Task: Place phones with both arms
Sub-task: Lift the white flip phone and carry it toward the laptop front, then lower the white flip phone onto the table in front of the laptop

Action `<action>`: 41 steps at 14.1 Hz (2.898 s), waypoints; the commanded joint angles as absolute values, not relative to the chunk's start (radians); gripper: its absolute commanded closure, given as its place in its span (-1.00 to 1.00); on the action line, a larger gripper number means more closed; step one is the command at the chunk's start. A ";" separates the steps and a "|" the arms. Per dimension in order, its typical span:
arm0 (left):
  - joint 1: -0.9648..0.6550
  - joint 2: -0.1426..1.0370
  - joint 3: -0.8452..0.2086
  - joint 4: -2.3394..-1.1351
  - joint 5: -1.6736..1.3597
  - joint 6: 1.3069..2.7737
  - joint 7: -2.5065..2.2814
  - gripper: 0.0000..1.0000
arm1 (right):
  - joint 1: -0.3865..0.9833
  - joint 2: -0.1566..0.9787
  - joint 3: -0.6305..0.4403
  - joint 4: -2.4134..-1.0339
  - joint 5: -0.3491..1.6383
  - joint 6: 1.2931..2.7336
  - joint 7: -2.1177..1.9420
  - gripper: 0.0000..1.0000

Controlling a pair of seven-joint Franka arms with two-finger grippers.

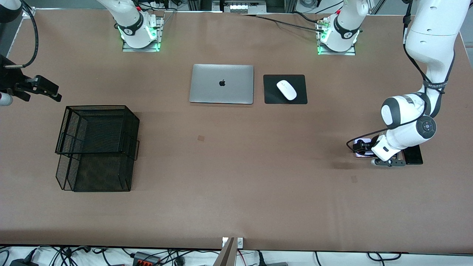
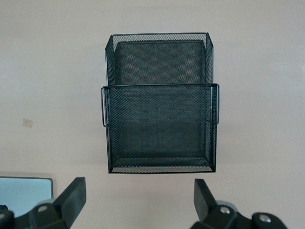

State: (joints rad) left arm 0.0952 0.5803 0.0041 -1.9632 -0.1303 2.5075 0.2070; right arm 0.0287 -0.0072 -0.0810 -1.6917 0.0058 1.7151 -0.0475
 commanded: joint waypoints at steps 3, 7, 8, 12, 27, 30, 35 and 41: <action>0.106 0.583 0.003 -1.960 -0.153 2.517 0.256 -0.31 | 0.020 -0.023 -0.081 -1.703 0.002 1.727 -0.069 -1.00; 0.104 0.581 0.003 -1.959 -0.153 2.507 0.256 0.25 | 0.023 -0.020 -0.081 -1.704 0.002 1.732 -0.069 -1.00; 0.100 0.577 0.003 -1.957 -0.153 2.496 0.241 0.34 | 0.023 -0.020 -0.081 -1.706 0.002 1.732 -0.069 -1.00; 0.042 0.540 -0.029 -1.896 -0.155 2.309 -0.005 0.39 | 0.023 -0.021 -0.081 -1.707 0.002 1.736 -0.069 -1.00; -0.546 0.810 0.039 -1.212 -0.694 2.206 -0.903 0.49 | 0.028 -0.021 -0.080 -1.712 0.000 1.750 -0.063 -1.00; -0.688 0.911 0.135 -1.102 -0.799 2.394 -1.015 0.49 | 0.025 -0.021 -0.080 -1.710 0.000 1.738 -0.071 -1.00; -0.867 1.002 0.279 -1.060 -0.808 2.620 -1.022 0.54 | 0.023 -0.009 -0.080 -1.710 0.002 1.735 -0.064 -1.00; -1.005 1.089 0.422 -1.048 -0.733 2.603 -0.803 0.58 | 0.017 0.012 -0.081 -1.706 0.002 1.750 -0.061 -1.00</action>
State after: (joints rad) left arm -0.9811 1.0518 0.3768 -1.0924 -0.7465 2.6349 -0.8860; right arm 0.0249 0.0144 -0.0826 -1.7026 0.0057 1.7414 -0.0530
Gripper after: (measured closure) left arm 0.176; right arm 0.000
